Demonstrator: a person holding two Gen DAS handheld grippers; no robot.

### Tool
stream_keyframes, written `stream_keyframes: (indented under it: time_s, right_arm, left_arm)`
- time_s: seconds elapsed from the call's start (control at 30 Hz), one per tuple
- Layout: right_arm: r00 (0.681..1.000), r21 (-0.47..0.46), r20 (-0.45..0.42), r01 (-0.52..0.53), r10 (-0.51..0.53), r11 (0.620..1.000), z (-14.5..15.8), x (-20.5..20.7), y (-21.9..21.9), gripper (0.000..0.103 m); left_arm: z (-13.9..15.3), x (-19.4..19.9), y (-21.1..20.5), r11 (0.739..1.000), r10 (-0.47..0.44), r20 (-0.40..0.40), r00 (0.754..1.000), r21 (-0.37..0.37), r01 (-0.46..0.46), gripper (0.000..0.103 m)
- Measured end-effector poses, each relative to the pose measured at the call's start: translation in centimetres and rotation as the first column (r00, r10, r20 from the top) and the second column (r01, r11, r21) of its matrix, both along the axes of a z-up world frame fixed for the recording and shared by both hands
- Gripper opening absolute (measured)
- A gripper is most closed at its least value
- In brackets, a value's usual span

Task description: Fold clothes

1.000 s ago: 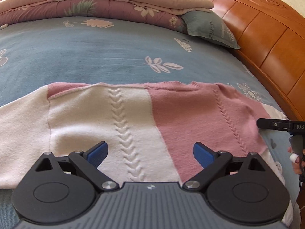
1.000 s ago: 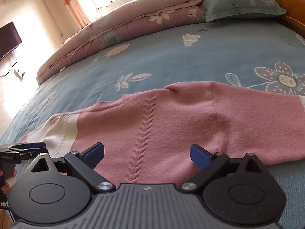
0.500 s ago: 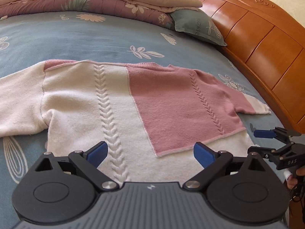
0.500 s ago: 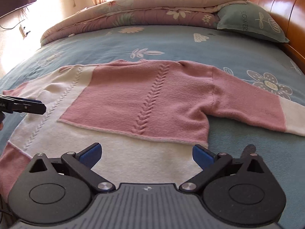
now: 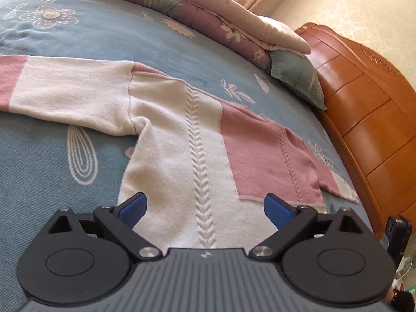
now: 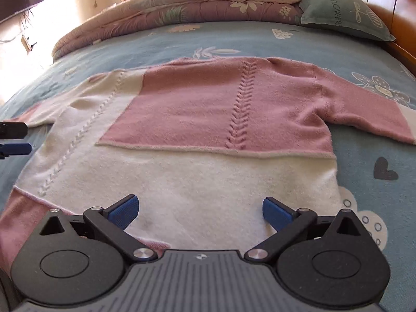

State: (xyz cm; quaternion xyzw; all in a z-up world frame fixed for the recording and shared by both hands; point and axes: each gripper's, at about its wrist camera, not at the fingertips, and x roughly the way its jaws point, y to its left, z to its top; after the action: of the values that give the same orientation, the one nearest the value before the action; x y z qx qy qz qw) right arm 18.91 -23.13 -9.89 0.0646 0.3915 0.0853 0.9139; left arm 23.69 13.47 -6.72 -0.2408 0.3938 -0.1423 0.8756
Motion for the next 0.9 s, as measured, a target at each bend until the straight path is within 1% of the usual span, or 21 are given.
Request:
stream_keyframes:
  time_s: [0.1,0.13,0.17,0.23,0.27,0.3,0.33,0.4,0.43,0.5,0.57,0.67,0.73,0.77,0.83,0.9]
  right_arm:
    - [0.997,0.083,0.081,0.004,-0.011,0.997,-0.1,1.5,0.3,0.103]
    - [0.996,0.105,0.09,0.019,-0.029,0.994,-0.7,1.8,0.4,0.103]
    - [0.994,0.125,0.098,0.034,-0.046,0.992,-1.3,2.1,0.5,0.103]
    - [0.994,0.081,0.104,0.035,-0.043,0.996,-1.6,2.6,1.2,0.103]
    - [0.995,0.053,0.101,0.018,-0.024,0.998,-1.4,3.0,1.6,0.103]
    - [0.994,0.049,0.105,0.009,-0.015,0.999,-1.3,3.4,1.7,0.103]
    - [0.994,0.059,0.108,0.01,-0.016,0.998,-1.4,3.7,1.6,0.103]
    - [0.994,0.08,0.107,0.014,-0.022,0.997,-1.6,3.8,1.2,0.103]
    - [0.994,0.09,0.11,0.014,-0.024,0.996,-1.7,3.8,0.9,0.103]
    - [0.995,0.094,0.102,0.015,-0.024,0.995,-1.5,3.8,0.8,0.103]
    - [0.995,0.095,0.096,0.017,-0.026,0.995,-1.5,3.8,0.9,0.103]
    - [0.995,0.072,0.095,0.014,-0.021,0.997,-1.5,3.9,1.2,0.103]
    - [0.995,0.05,0.094,0.011,-0.016,0.999,-1.6,3.9,1.5,0.103]
    - [0.995,0.04,0.094,0.011,-0.014,0.999,-1.6,3.9,1.7,0.103]
    - [0.995,0.029,0.094,0.011,-0.014,1.0,-1.6,3.9,1.8,0.103]
    - [0.995,0.021,0.094,0.013,-0.015,1.0,-1.6,3.8,1.9,0.103]
  left_arm:
    - [-0.4,2.3,2.4,0.995,0.079,-0.033,0.996,-0.052,-0.081,0.096]
    - [-0.7,3.1,3.1,0.991,0.106,-0.049,0.993,-0.073,-0.109,0.096]
    - [-1.4,3.9,3.6,0.985,0.119,-0.072,0.99,-0.119,-0.127,0.096]
    - [-2.7,5.6,4.7,0.964,0.141,-0.12,0.983,-0.209,-0.164,0.096]
    - [-3.5,6.3,4.9,0.955,0.146,-0.143,0.979,-0.239,-0.177,0.096]
    - [-4.3,7.1,5.0,0.945,0.154,-0.155,0.976,-0.266,-0.191,0.096]
    - [-5.0,7.8,5.1,0.934,0.162,-0.165,0.973,-0.291,-0.205,0.101]
    - [-5.1,8.9,5.2,0.914,0.197,-0.16,0.967,-0.328,-0.24,0.102]
    - [-5.0,9.3,5.5,0.904,0.245,-0.147,0.958,-0.322,-0.28,0.1]
    - [-4.6,10.0,6.0,0.881,0.335,-0.123,0.934,-0.31,-0.356,0.1]
    - [-4.1,10.6,6.5,0.89,0.348,-0.132,0.928,-0.264,-0.371,0.1]
    - [-3.3,11.6,7.2,0.902,0.364,-0.143,0.92,-0.193,-0.387,0.1]
    - [-2.4,10.9,6.1,0.94,0.307,-0.152,0.939,-0.108,-0.324,0.1]
    - [-1.9,10.6,5.5,0.954,0.277,-0.158,0.948,-0.069,-0.291,0.1]
    - [-0.8,9.3,4.3,0.976,0.202,-0.16,0.966,-0.054,-0.213,0.1]
    - [0.1,8.6,2.9,0.987,0.134,-0.14,0.981,-0.075,-0.145,0.1]
